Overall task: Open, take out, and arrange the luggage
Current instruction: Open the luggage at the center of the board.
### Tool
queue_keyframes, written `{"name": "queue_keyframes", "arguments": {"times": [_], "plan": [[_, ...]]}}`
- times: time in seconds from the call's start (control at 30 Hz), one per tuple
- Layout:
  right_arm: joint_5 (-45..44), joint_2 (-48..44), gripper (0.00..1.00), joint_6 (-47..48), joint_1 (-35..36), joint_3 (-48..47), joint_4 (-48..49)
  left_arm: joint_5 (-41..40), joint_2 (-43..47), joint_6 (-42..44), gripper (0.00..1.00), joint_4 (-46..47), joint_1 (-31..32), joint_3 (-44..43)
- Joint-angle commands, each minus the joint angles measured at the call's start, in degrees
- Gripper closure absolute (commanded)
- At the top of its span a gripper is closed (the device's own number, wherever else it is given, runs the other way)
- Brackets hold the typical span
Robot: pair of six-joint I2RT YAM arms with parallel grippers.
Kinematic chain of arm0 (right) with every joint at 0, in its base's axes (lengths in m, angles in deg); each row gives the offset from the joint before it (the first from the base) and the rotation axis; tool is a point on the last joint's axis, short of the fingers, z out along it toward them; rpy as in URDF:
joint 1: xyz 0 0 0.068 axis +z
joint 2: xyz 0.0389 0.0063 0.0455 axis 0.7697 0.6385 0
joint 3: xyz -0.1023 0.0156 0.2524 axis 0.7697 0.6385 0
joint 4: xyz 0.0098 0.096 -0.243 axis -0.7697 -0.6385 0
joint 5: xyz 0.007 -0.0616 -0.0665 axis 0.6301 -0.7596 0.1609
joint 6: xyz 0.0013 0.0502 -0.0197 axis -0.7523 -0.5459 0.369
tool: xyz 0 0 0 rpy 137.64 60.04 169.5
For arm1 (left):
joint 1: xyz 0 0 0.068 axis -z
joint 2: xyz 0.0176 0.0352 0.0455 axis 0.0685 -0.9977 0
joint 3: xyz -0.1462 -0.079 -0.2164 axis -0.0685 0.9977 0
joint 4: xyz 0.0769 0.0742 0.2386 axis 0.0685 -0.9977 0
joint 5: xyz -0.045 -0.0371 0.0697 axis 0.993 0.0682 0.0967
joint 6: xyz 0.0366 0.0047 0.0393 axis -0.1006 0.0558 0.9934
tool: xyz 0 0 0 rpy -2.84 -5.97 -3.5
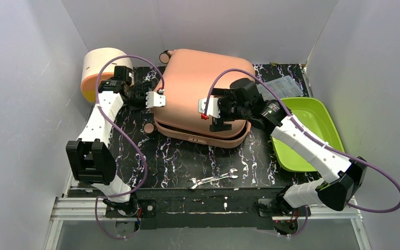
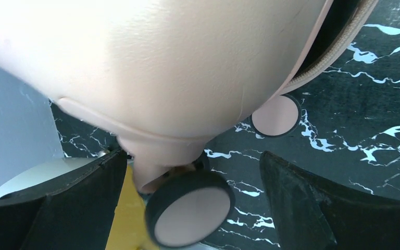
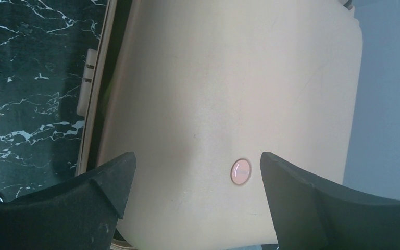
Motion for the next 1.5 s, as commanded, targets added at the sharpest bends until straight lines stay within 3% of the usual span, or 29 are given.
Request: {"name": "queue_keyframes", "arguments": {"times": [0.0, 0.13, 0.2, 0.23, 0.33, 0.53, 0.7, 0.8, 1.0, 1.2, 1.3, 1.47], "plan": [[2.77, -0.27, 0.02, -1.36, -0.21, 0.00, -1.01, 2.80, 1.04, 1.92, 0.02, 6.38, 0.13, 3.67], [4.38, -0.90, 0.02, -1.23, -0.21, 0.25, -1.87, 2.05, -1.14, 1.92, 0.02, 6.50, 0.62, 3.63], [6.22, -1.25, 0.02, -0.53, -0.21, 0.27, -3.13, 1.49, -1.92, 1.28, 0.09, 6.52, 0.87, 3.49], [7.30, -1.42, 0.01, 0.18, -0.21, 0.35, -3.91, 1.33, -2.36, 0.45, 0.16, 6.48, 1.00, 3.31], [9.67, -2.04, 0.02, 1.99, -0.21, 0.89, -5.41, 1.88, -2.50, -0.78, 0.61, 6.52, 1.15, 3.45], [11.58, -1.78, 0.02, 6.16, 0.03, -0.57, -9.87, 3.70, -1.67, -3.92, 0.82, 6.67, 1.36, 3.19], [16.20, -1.16, 0.02, 13.39, 1.35, -2.37, -18.93, 4.71, -1.70, -13.65, 0.94, 10.63, 1.38, -2.24], [16.59, 0.08, 0.01, 14.79, 2.91, -2.15, -20.76, 3.86, -1.28, -22.68, 0.94, 16.42, 1.37, -5.53], [14.87, 0.52, 0.02, 10.68, 3.61, 2.64, -12.93, 4.20, -0.65, -34.16, 0.94, 23.16, 1.73, -10.65], [10.75, -0.16, 0.21, 4.97, 3.74, 5.61, -3.80, 2.26, 0.40, -36.73, 0.93, 26.70, 2.86, -11.40], [2.45, -0.07, 0.31, 3.26, 3.83, 8.51, 3.93, 1.67, 0.23, -37.13, 0.92, 27.66, 3.04, -12.11], [-18.94, 2.63, 0.28, 2.65, 3.83, 11.69, 22.22, 1.04, -0.09, -37.23, 0.89, 27.88, 3.41, -12.32]]}}
